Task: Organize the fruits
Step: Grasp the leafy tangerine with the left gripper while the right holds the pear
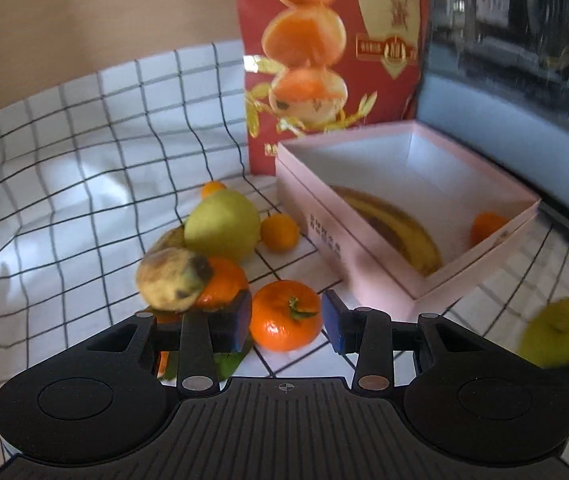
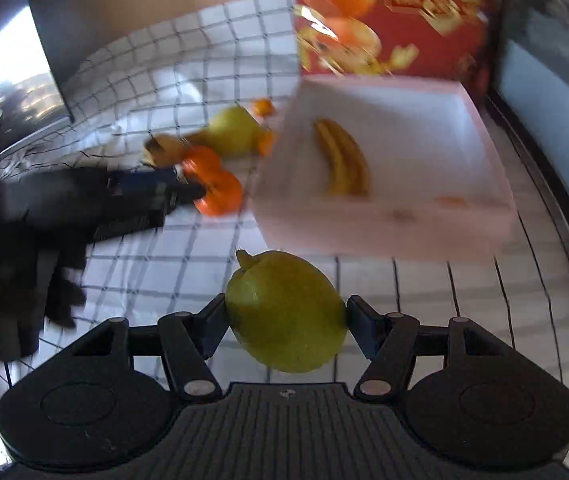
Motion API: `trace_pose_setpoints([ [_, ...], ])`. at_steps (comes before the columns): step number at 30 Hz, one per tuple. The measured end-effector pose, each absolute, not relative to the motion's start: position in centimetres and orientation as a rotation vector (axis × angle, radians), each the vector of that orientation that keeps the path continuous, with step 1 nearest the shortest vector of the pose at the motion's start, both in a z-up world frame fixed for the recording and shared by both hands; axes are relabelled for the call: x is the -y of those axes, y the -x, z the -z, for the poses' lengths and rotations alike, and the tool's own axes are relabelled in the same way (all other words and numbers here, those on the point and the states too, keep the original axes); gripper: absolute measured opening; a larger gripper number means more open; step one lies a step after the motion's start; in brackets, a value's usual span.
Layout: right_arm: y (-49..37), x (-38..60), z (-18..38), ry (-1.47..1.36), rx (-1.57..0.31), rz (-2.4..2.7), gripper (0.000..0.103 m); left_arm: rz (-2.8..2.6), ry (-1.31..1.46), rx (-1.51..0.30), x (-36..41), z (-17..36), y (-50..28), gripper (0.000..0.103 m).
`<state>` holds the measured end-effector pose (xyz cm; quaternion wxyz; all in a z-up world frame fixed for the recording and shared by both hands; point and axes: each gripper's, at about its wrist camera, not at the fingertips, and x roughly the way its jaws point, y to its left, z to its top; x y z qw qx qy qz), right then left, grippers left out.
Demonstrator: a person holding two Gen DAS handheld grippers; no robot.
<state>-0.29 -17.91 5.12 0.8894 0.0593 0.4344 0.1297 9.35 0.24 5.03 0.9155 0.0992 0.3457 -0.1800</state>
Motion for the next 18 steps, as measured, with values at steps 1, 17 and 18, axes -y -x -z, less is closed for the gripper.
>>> trace_pose_setpoints([
  [1, 0.7, 18.1, -4.8, -0.137, -0.902, -0.265, 0.064, 0.364, -0.220, -0.728, 0.1, -4.7, -9.8, 0.045],
  [17, 1.9, 20.4, -2.8, -0.230, -0.865, -0.266, 0.064, 0.347, -0.189, -0.813, 0.4, -4.4, -10.2, 0.054],
  [18, 1.9, 20.5, -2.8, -0.240, -0.859, -0.272, 0.064, 0.359, -0.180, -0.815, 0.1, -4.6, -9.6, 0.054],
])
